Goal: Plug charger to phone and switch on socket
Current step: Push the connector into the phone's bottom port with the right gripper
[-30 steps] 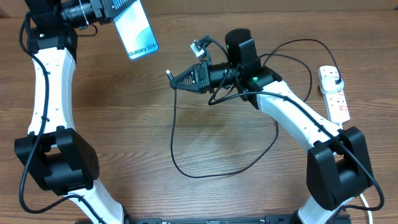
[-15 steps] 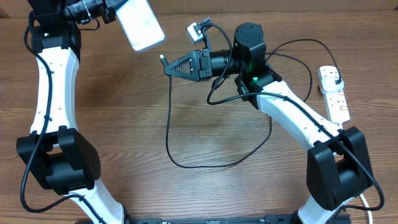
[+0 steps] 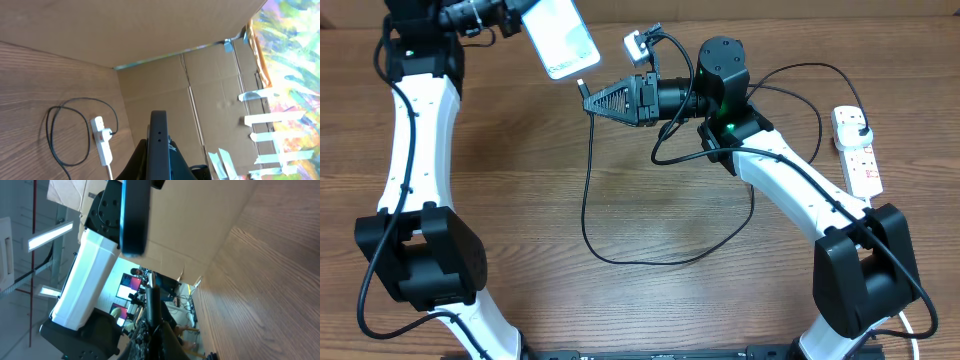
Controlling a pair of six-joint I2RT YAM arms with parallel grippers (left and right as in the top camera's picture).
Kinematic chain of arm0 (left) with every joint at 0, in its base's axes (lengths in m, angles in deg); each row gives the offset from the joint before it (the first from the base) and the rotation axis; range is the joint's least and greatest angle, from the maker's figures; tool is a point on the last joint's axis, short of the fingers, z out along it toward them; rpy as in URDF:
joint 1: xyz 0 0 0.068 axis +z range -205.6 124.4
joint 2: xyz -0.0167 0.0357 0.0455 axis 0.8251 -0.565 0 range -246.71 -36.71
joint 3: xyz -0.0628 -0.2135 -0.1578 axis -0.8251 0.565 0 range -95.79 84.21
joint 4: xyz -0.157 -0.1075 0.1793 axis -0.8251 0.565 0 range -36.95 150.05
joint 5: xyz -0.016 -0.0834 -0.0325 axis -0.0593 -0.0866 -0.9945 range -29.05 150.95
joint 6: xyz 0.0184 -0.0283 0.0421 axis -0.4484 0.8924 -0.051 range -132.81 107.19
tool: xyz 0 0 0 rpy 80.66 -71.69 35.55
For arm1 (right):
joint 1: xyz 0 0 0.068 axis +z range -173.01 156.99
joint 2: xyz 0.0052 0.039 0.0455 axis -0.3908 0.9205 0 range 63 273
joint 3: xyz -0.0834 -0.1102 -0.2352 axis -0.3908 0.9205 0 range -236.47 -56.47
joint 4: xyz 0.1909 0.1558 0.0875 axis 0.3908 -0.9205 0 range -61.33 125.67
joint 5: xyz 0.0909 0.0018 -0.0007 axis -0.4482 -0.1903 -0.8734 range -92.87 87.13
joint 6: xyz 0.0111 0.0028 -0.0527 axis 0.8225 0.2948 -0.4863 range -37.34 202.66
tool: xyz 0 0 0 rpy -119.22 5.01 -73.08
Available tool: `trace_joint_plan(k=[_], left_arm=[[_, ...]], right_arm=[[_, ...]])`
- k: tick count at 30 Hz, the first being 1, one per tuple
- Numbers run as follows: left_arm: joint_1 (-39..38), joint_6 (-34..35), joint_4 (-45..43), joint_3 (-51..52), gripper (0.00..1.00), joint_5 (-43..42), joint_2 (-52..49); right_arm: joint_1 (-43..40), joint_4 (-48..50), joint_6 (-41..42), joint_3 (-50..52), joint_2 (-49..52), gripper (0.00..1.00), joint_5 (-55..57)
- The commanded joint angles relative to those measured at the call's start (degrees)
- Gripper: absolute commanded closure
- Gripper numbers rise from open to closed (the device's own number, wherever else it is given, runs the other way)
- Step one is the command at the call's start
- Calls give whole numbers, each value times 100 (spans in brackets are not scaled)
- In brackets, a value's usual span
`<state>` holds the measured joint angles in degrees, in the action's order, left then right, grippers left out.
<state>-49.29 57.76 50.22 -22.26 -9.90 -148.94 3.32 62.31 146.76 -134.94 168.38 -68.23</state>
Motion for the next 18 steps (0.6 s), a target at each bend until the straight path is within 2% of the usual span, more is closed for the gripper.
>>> trace_joint_plan(k=[1, 10, 18], left_arm=[[-35, -103, -31, -76, 96, 136, 2], [-22, -490, 372, -76, 96, 208, 2], [-24, -501, 562, -76, 96, 243, 2]], right_arm=[[-9, 122, -4, -103, -149, 96, 85], [-9, 155, -111, -103, -149, 96, 83], [-9, 39, -225, -101, -149, 96, 85]])
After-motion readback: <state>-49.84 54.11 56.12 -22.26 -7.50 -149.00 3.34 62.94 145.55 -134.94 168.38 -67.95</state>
